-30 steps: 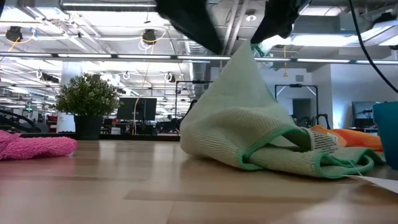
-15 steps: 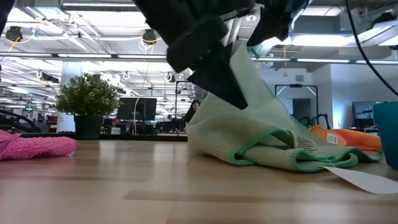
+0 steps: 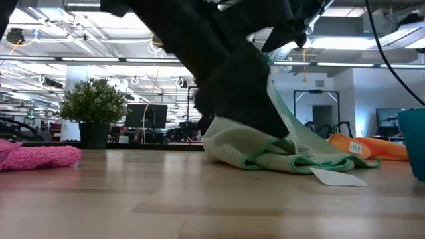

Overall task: Fold microfiber towels
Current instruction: Fold the green microfiber towel

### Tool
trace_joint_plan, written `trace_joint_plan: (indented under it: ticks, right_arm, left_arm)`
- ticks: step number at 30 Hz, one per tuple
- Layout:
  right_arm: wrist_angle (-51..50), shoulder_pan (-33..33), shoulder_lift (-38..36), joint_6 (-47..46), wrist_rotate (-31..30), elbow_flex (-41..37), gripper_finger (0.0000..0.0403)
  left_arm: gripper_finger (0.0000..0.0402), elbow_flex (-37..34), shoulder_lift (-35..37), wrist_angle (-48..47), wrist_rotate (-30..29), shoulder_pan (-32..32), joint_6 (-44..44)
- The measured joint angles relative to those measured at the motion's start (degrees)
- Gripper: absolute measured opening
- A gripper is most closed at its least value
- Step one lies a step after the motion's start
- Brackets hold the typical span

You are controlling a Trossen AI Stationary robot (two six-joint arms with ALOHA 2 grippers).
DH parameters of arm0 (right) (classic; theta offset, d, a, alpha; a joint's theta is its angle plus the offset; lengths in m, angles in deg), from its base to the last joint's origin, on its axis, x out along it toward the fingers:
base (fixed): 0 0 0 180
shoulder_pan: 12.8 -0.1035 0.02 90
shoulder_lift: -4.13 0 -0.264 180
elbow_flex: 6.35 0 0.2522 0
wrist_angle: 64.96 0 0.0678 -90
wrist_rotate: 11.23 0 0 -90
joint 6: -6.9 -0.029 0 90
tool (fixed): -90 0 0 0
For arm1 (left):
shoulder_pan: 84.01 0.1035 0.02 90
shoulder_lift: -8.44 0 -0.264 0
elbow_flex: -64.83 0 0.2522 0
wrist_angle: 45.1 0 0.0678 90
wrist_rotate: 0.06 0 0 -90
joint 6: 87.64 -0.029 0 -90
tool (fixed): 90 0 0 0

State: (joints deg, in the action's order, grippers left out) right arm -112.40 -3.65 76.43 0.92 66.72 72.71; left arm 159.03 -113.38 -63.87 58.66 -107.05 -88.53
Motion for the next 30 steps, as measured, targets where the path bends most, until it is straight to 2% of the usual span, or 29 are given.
trace_joint_plan:
  ticks: [6, 14, 19, 23, 30]
  right_arm:
    - [-0.15, -0.02, 0.0, 0.07, 0.02, 0.0, 0.0002]
    - [-0.14, 0.0, 0.0, 0.42, 0.02, 0.0, 0.0002]
    - [-0.13, 0.0, 0.0, 0.42, 0.02, 0.0, 0.0002]
    - [-0.13, 0.0, 0.0, 0.44, 0.04, 0.0, 0.0002]
    - [-0.13, 0.0, 0.0, 0.48, 0.07, 0.0, 0.0002]
  left_arm:
    - [0.016, 0.68, -1.24, -0.38, -8.51, -0.7, -1.62]
    - [0.016, 0.82, -2.4, 0.95, -6.83, 0.05, 0.04]
    - [0.016, 0.72, -4.84, 2.75, -8.6, 0.68, -2.14]
    - [0.016, 0.73, -4.87, 3.01, -11.94, 0.41, -1.92]
    - [0.0158, 0.73, -4.45, 2.98, -14.09, 0.55, -1.38]
